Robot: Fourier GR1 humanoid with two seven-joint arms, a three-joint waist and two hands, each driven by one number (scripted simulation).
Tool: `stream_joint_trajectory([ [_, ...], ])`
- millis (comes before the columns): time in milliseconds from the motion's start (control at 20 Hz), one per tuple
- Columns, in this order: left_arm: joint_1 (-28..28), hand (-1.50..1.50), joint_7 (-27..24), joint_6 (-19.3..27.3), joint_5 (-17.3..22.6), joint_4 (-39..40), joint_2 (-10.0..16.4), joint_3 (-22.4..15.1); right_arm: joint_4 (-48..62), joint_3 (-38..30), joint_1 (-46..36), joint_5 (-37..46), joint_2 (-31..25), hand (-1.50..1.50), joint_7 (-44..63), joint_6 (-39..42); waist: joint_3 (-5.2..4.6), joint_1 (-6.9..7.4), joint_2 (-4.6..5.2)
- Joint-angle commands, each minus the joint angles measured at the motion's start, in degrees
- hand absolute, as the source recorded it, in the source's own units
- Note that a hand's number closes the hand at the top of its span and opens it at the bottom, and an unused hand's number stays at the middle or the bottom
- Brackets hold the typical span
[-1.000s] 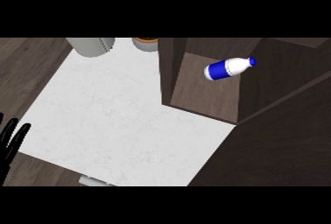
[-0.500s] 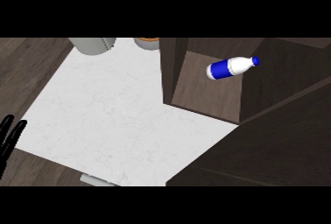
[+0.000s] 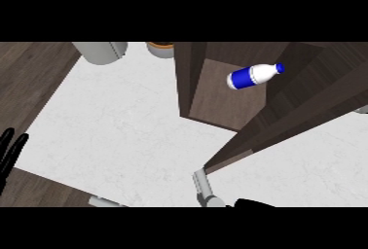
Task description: Pick up the bottled water, place it into the cabinet and close the cabinet
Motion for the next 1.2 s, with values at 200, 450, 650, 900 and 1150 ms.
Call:
stream_joint_trajectory([
  [200, -0.04, -1.50, -0.12, -0.69, 0.70, 2.07, 0.10, 1.16, 13.71, -2.75, -14.98, 1.88, 8.13, 1.50, 9.81, -6.02, 0.30, -1.39, -0.31],
  [450, -0.01, -1.50, 0.03, -0.89, 1.18, 2.82, -0.21, 1.32, 25.49, -4.12, -26.25, 1.89, 14.29, 1.50, 14.34, -10.56, 0.63, -2.27, -0.66],
  [650, 0.87, -1.50, -0.30, -1.41, 1.45, 2.91, -1.03, 0.98, 34.72, -8.22, -36.88, 1.95, 14.48, 1.50, 13.51, -17.33, 0.93, -2.98, -0.93],
  [900, 1.97, -1.50, -0.89, -3.17, 1.38, 4.18, -0.09, 2.63, 46.01, -14.19, -47.70, 4.51, 14.58, 1.50, 11.32, -26.24, 0.99, -3.73, -1.04],
  [1150, 3.11, -1.50, -1.29, -3.70, 1.74, 2.72, -0.33, 3.09, 57.23, -17.16, -53.87, 4.95, 14.62, 1.50, 5.32, -33.97, 1.15, -3.46, -0.68],
])
